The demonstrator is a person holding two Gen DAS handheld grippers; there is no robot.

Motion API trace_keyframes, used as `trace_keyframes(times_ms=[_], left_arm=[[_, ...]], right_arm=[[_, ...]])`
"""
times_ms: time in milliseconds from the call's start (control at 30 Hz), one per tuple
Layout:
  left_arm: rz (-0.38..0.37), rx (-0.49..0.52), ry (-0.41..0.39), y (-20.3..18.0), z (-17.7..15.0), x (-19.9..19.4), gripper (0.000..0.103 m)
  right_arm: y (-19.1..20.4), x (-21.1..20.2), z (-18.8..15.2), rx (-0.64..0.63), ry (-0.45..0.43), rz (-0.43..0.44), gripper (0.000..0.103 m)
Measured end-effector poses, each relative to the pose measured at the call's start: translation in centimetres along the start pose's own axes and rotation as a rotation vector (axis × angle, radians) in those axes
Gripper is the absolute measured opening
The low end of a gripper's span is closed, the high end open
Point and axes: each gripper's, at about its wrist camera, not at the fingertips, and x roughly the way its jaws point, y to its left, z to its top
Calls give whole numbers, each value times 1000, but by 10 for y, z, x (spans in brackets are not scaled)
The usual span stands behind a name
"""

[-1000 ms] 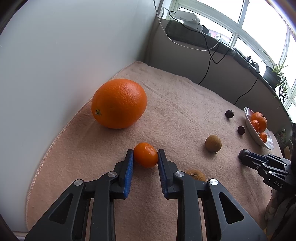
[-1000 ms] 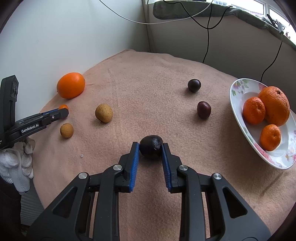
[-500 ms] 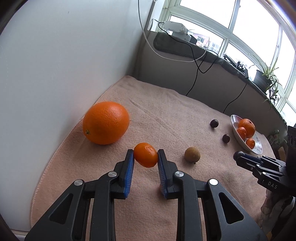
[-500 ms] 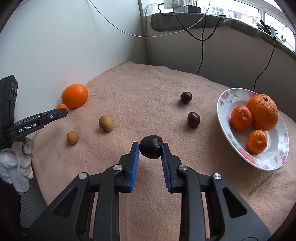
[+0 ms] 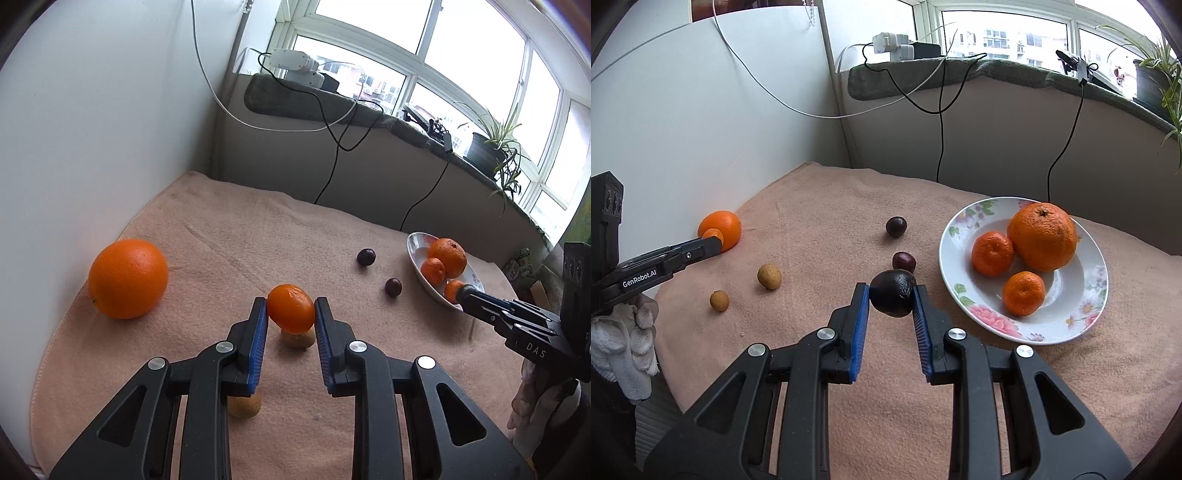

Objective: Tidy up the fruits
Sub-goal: 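Carry the plum and the small tangerine over the plate with both grippers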

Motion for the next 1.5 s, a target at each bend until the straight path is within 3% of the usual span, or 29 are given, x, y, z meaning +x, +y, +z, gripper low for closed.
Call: trace_keyframes(times_ms=[733, 1500], left_arm=[[-149, 106, 53, -92, 11, 48, 24], [-240, 215, 139, -167, 8, 91, 24]], right_arm=[[-94, -25, -10, 151, -28, -128, 25], [-123, -10, -16, 195, -6, -153, 25]])
